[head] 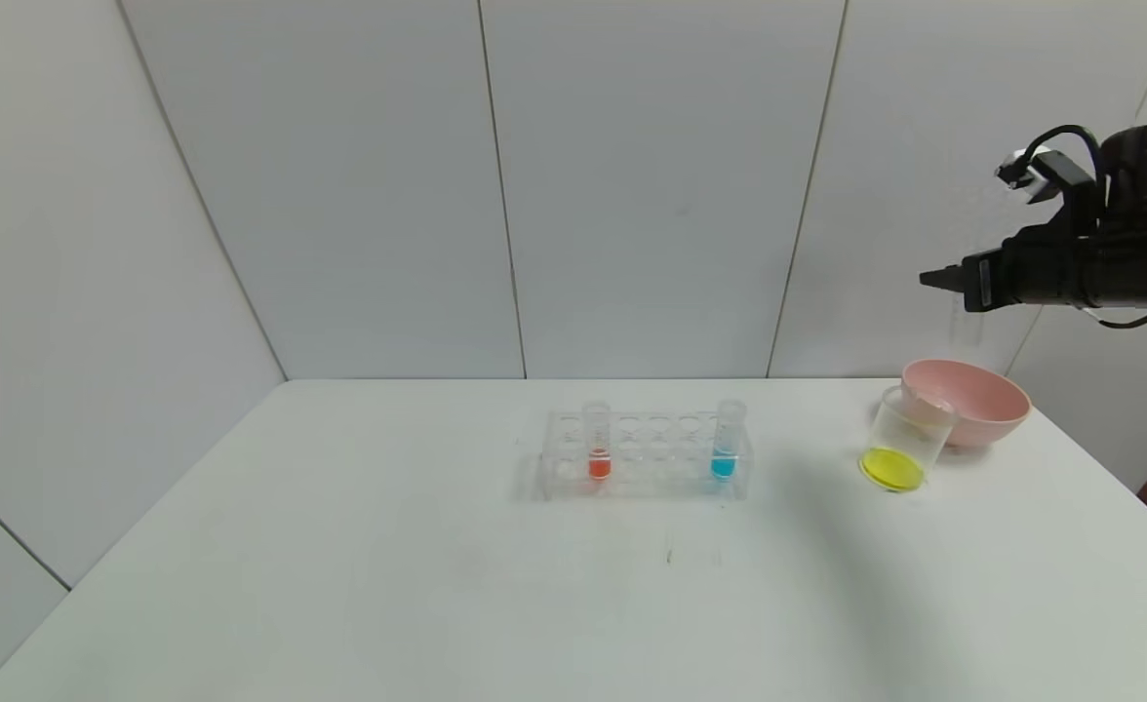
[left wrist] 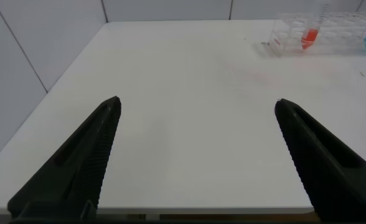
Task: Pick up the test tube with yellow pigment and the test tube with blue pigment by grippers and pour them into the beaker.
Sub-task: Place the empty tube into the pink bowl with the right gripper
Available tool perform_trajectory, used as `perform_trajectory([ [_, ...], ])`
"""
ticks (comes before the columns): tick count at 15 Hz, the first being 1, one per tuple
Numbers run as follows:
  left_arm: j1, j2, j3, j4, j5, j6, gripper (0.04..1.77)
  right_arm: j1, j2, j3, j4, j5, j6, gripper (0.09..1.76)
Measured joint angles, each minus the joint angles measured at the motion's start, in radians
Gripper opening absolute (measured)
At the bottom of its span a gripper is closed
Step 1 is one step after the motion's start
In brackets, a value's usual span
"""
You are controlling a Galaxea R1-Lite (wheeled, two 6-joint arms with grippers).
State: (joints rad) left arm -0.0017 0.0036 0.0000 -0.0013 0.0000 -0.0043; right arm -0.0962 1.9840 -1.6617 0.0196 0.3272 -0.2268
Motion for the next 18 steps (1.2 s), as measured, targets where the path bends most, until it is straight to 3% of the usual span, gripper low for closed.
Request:
perform_trajectory([
  [5, 0.0, 0.0, 0.0, 0.0, 0.0, 0.0, 1.76, -0.07, -0.045, 0.386, -0.547, 0.003, 0.076, 0.6],
  [8, 0.0, 0.0, 0.0, 0.0, 0.0, 0.0, 1.76, -0.121, -0.022, 0.467, -0.687, 0.001, 0.189, 0.6],
  [13, 0.0, 0.0, 0.0, 0.0, 0.0, 0.0, 1.76, -0.145, 0.087, 0.431, -0.728, -0.024, 0.194, 0.6],
  [18, 0.0, 0.0, 0.0, 0.0, 0.0, 0.0, 1.76, -0.145, 0.282, 0.186, -0.735, -0.12, 0.199, 0.6],
])
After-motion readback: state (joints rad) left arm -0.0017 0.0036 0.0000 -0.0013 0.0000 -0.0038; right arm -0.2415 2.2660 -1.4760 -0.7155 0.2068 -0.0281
